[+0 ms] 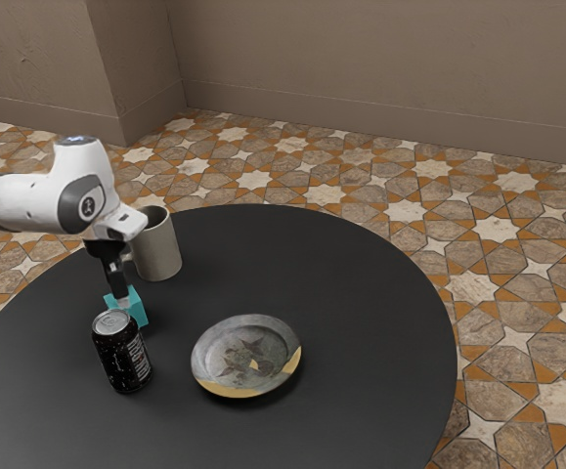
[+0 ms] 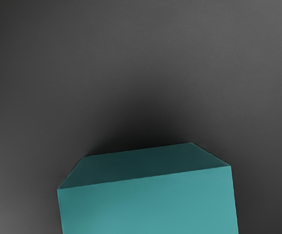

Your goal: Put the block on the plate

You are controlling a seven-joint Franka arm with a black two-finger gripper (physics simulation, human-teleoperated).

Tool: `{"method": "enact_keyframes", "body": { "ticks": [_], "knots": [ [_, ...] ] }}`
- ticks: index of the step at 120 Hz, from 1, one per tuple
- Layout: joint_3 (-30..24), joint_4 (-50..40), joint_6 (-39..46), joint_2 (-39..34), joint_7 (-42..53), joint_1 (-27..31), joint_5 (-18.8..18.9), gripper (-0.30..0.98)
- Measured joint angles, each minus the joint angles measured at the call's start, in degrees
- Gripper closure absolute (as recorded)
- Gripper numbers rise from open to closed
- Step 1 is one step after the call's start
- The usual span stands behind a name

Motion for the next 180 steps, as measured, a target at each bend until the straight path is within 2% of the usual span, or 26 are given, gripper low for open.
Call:
{"method": "enact_keyframes", "body": {
  "ticks": [64,119,148,168,180],
  "knots": [
    [0.03,-0.03,2.32,2.71,2.29,0.29,-0.36,0.01],
    [0.08,-0.13,3.12,2.79,1.69,-0.49,-0.26,0.31],
    [0.17,-0.14,3.27,1.93,1.29,-1.04,0.09,0.29],
    [0.24,-2.37,2.92,-2.24,0.87,-1.71,0.16,0.29],
    [0.55,-3.44,2.73,-4.21,0.43,-4.04,0.15,0.29]
  ]
}}
